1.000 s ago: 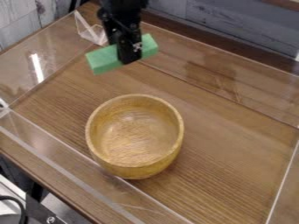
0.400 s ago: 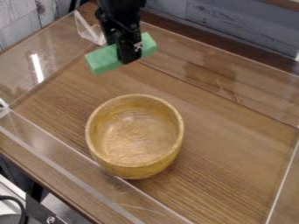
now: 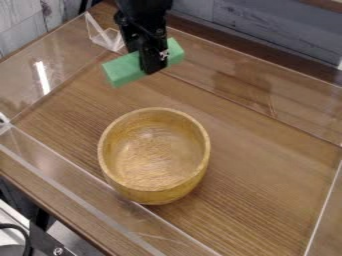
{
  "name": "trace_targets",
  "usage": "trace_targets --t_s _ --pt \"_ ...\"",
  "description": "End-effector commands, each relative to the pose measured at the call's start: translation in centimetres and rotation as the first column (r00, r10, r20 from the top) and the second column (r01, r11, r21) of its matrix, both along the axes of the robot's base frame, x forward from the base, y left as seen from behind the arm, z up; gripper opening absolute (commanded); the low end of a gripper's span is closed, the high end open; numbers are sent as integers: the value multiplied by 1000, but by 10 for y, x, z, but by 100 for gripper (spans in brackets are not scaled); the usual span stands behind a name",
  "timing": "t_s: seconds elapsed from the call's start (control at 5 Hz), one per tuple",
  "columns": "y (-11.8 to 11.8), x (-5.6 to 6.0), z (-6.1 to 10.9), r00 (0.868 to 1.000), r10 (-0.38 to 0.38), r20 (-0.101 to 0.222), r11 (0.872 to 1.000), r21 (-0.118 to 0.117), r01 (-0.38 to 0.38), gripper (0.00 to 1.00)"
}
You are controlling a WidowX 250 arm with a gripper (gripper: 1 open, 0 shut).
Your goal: Remove the green block from inside the brown bowl and put it on the table
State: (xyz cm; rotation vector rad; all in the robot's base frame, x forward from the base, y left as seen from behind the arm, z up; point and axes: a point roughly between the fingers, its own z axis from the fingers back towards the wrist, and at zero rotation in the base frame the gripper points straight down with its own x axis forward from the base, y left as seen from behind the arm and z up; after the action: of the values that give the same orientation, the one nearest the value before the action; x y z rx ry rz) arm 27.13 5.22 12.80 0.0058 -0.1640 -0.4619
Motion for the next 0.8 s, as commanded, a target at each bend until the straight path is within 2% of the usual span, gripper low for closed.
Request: trace_targets --t_s 0.0,0.4,0.6 --pt "1 2 18 998 5 67 1000 17 -6 0" --pt "9 1 20 996 30 79 999 18 -32 0" --pt "-41 -17 19 996 -47 76 999 8 46 0"
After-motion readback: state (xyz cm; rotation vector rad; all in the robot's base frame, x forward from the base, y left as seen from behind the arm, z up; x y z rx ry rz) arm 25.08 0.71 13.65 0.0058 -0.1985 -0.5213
